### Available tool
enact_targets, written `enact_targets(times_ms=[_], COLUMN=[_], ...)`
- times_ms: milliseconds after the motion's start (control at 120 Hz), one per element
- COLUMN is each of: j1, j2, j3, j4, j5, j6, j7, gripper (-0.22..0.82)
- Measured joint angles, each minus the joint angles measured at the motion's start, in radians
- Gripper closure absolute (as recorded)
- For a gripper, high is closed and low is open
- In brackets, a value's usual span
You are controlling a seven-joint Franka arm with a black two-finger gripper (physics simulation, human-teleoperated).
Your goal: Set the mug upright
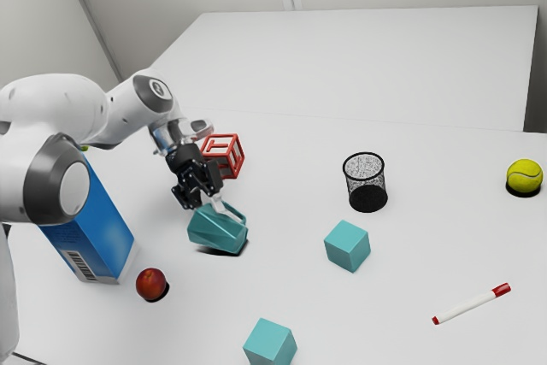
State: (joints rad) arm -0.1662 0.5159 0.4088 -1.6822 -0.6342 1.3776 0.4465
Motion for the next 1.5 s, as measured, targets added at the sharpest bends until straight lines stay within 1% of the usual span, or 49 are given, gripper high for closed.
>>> enact_targets(times_ms=[92,150,217,367,475,683,833,933,1108,1208,1325,1500], j1=[0.000,-0.001,-0.001,-0.008,-0.017,-0.034,-0.063,-0.092,-0.141,-0.172,-0.192,-0.238], j2=[-0.001,-0.001,-0.001,-0.002,-0.024,-0.045,-0.063,-0.076,-0.087,-0.099,-0.110,-0.117], j3=[0.001,0.001,0.000,0.000,0.000,-0.001,0.000,-0.001,-0.004,-0.005,-0.005,-0.004], j4=[-0.001,-0.001,0.000,0.006,0.007,0.007,0.008,0.008,0.008,0.005,0.000,-0.004], j5=[-0.004,-0.005,-0.005,-0.008,-0.015,-0.016,0.009,0.053,0.136,0.188,0.252,0.364], j6=[-0.008,-0.011,-0.013,-0.015,-0.017,-0.013,0.019,0.082,0.245,0.318,0.369,0.414], j7=[-0.007,-0.011,-0.015,-0.023,-0.028,-0.038,-0.043,-0.045,-0.048,-0.058,-0.079,-0.126], gripper=[0.53,0.59,0.64,0.69,0.75,0.78,0.78,0.79,0.79,0.79,0.79,0.79])
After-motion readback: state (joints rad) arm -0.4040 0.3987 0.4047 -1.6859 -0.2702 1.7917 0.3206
